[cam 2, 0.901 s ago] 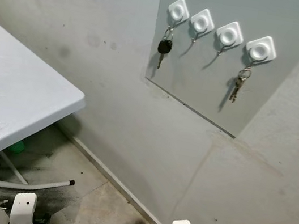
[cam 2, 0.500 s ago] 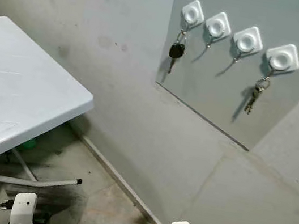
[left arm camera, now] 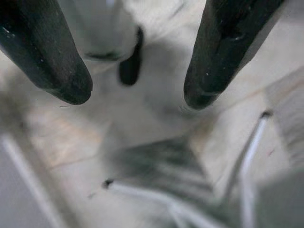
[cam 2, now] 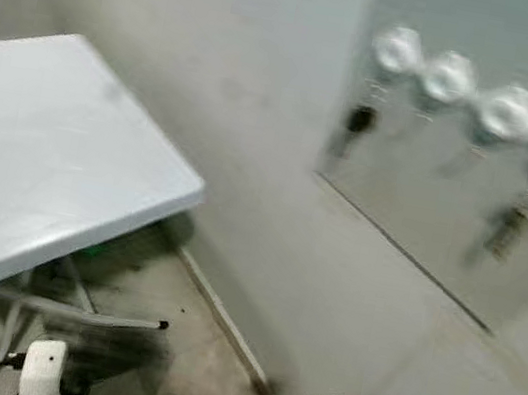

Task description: Hang keys on a hook

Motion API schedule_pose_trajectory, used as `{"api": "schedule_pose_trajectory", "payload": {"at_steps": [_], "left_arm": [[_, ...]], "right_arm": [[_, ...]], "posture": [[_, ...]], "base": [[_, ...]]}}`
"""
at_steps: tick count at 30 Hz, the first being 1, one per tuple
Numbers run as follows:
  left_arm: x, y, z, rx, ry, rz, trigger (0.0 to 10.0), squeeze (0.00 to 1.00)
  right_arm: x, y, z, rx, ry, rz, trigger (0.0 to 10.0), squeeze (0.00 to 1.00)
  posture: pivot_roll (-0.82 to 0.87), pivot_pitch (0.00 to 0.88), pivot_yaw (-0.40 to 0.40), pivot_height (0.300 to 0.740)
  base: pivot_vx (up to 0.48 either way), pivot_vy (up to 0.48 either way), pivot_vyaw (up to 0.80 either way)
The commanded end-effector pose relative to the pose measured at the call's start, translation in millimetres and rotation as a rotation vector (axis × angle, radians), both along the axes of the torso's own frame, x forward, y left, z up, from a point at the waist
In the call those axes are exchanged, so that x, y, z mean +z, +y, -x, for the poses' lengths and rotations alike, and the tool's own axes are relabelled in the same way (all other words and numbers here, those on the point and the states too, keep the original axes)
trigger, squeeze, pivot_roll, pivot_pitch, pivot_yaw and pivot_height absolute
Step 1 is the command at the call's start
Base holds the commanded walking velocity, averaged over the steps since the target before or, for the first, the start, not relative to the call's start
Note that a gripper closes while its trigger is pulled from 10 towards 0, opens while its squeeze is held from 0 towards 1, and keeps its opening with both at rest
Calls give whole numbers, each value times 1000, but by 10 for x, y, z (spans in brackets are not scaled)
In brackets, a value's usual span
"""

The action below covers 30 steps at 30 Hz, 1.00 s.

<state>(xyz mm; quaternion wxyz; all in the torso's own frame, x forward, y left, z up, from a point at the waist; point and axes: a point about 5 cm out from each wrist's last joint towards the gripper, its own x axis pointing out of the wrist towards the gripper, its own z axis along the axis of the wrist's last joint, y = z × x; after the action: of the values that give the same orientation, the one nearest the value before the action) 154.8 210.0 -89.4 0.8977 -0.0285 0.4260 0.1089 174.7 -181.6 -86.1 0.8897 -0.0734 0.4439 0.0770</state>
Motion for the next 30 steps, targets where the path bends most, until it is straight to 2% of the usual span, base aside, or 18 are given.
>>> {"api": "schedule_pose_trajectory", "payload": {"at_steps": [1,22,24,26,30], "left_arm": [[10,-55,-44,-8,-15,13,10000,0],[8,-43,-36,-9,-12,14,10000,0],[5,-42,-29,-9,-10,15,10000,0],[3,-41,-24,-10,-8,14,10000,0],[-1,-44,-17,-11,-4,13,10000,0]], "right_arm": [[-23,-91,70,-14,27,19,10000,0],[-24,-83,71,-15,26,13,10000,0],[-18,-76,62,-35,18,-14,10000,0],[-23,-81,69,-77,27,-43,10000,0],[-23,-68,73,-67,25,-64,10000,0]], "posture": [[-75,0,-23,740],[-74,0,-24,740],[-73,0,-25,740],[-73,0,-25,740],[-73,0,-27,740]], "base": [[0,0,800],[0,0,800],[0,0,800],[0,0,0],[0,0,0]]}}
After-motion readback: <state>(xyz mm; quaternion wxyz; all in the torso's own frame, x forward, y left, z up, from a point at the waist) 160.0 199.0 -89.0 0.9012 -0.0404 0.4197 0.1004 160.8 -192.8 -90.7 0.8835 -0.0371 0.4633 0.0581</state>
